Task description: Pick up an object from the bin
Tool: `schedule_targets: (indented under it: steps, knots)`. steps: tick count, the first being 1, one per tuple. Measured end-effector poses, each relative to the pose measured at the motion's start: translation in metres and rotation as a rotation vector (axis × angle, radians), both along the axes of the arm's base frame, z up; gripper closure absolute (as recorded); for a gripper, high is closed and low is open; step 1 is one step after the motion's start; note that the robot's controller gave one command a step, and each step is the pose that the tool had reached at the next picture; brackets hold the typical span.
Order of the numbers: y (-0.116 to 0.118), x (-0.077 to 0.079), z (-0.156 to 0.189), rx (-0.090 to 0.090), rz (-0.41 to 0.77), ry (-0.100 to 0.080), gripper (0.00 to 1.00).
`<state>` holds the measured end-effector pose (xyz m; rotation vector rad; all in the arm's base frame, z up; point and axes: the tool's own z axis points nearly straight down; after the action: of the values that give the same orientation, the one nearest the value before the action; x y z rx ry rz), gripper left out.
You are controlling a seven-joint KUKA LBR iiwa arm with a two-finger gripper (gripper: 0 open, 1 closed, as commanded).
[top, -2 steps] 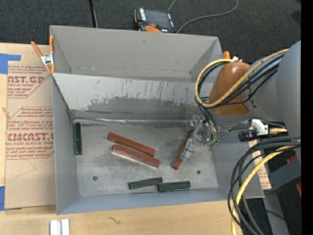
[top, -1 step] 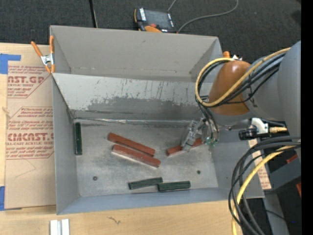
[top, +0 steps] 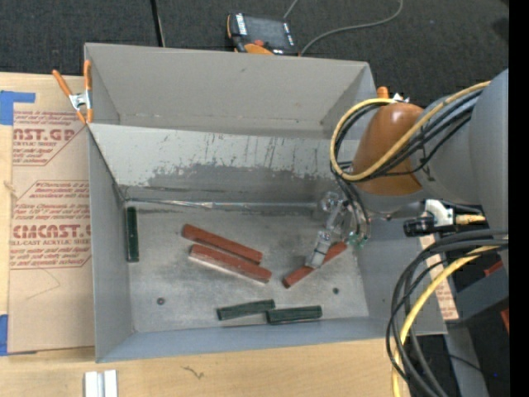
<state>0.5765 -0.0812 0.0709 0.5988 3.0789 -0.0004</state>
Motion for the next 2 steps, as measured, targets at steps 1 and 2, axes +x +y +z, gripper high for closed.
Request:
schedule_targets:
  steps: [1,2]
  knots:
    - [0.052,-0.079,-0.002,0.003,-0.037,0.01,0.0]
    - [0.134,-0.081,0.048,0.005,-0.198,0.004,0.0]
